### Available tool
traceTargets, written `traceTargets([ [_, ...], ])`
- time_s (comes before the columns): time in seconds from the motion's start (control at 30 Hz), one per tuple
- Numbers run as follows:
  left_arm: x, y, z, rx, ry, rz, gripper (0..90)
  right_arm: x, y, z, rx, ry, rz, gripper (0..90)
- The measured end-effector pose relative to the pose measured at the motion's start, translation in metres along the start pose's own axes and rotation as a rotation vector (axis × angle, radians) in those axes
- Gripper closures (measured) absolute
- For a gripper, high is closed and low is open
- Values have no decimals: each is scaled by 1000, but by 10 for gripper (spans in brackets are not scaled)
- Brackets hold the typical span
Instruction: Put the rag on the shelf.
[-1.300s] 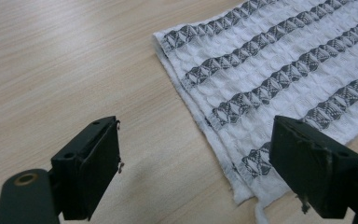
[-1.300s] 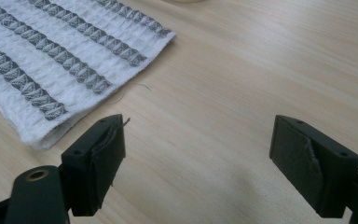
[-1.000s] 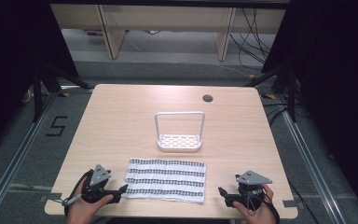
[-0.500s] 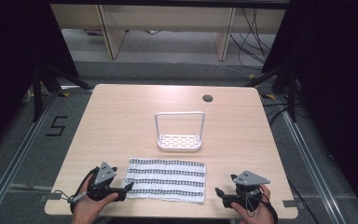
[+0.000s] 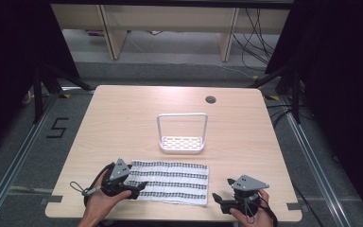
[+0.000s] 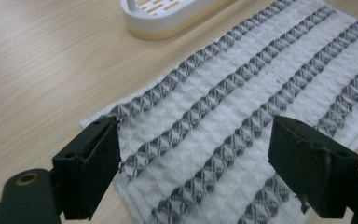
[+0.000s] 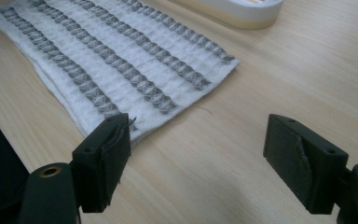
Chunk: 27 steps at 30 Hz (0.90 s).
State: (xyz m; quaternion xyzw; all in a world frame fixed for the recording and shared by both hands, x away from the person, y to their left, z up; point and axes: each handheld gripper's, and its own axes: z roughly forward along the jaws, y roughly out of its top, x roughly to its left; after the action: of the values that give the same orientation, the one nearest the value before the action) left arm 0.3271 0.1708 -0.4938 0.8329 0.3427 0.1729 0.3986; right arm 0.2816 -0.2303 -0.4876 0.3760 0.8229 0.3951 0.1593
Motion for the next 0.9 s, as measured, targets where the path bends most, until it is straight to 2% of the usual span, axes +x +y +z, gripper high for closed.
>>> traceTargets([
  [0.03, 1, 2, 2, -2, 2, 11, 162, 3, 1, 0, 5, 11, 9, 248],
  [0.13, 3, 8, 8, -2, 3, 0, 158, 6, 1, 0, 15, 11, -8, 252],
  [0.17, 3, 10, 9, 2, 8, 3, 157, 8, 2, 2, 16, 25, -9, 256],
  [0.23, 2, 15, 12, -8, 8, 8, 157, 12, 3, 2, 16, 21, 1, 260],
  [0.33, -2, 22, 18, -14, -7, 23, 157, 15, 3, 4, 16, 32, -6, 265],
  [0.37, -4, 25, 21, -17, -12, 26, 157, 15, 4, 4, 20, 39, -22, 268],
  [0.43, -6, 30, 24, -12, -18, 42, 157, 19, 5, 5, 21, 40, -11, 277],
  [0.5, -10, 36, 28, -9, -34, 57, 160, 20, 5, 5, 16, 30, -34, 279],
  [0.57, -13, 41, 32, -2, -54, 71, 192, 22, 6, 6, 22, 53, -31, 285],
  [0.77, -22, 56, 47, 1, -63, 88, 185, 25, 6, 5, 31, 47, -44, 294],
  [0.8, -23, 58, 50, -1, -82, 76, 184, 26, 5, 6, 38, 47, -41, 297],
  [0.83, -23, 60, 52, 16, -86, 89, 184, 28, 6, 7, 38, 50, -58, 309],
  [0.87, -25, 62, 56, 2, -109, 62, 184, 28, 6, 7, 38, 50, -58, 309],
  [0.9, -27, 66, 59, 10, -128, 64, 184, 29, 6, 8, 38, 46, -69, 309],
])
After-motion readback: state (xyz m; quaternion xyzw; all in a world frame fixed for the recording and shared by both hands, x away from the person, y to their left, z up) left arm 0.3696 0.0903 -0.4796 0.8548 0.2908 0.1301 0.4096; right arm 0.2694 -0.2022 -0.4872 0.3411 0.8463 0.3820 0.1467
